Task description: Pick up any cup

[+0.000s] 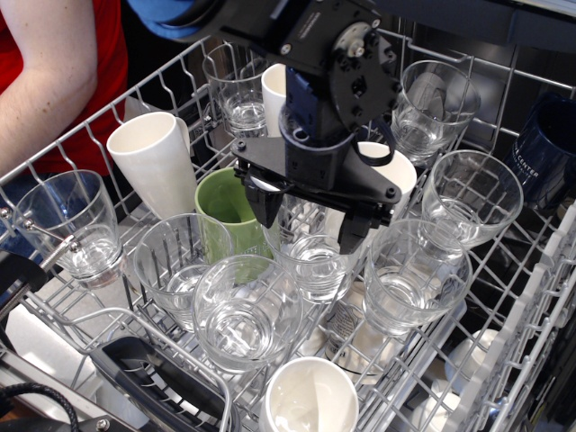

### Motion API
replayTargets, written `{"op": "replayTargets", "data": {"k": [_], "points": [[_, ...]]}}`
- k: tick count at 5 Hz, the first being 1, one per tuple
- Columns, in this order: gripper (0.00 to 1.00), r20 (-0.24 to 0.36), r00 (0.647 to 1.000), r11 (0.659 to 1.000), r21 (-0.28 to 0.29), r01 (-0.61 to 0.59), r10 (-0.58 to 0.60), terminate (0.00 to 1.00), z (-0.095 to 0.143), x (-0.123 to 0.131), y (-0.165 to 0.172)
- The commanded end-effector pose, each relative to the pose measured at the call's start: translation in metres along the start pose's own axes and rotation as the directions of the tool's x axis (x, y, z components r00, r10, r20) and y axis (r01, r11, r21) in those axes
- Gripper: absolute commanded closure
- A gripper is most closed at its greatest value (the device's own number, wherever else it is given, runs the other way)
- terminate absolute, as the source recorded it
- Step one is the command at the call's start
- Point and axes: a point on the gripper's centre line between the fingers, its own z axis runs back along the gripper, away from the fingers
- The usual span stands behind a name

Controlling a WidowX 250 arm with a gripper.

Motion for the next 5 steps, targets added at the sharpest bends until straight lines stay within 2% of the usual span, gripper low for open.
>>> {"op": "replayTargets", "data": {"k": [1, 2, 3, 4, 5], "points": [[0.0, 0.0, 1.0, 1.0, 0.0, 0.0, 0.0, 0.0, 0.0, 0.0, 0.0], [0.0, -0.007, 0.967, 0.967, -0.024, 0.253, -0.253, 0.0, -0.005, 0.006, 0.005], [0.0, -0.003, 0.886, 0.884, -0.051, 0.464, -0.465, 0.0, -0.013, 0.01, 0.006], [0.0, -0.017, 0.787, 0.786, -0.062, 0.615, -0.617, 0.0, -0.026, 0.01, 0.006], [0.0, -0.057, 0.712, 0.714, -0.074, 0.696, -0.7, 0.0, -0.039, 0.003, 0.003]]}}
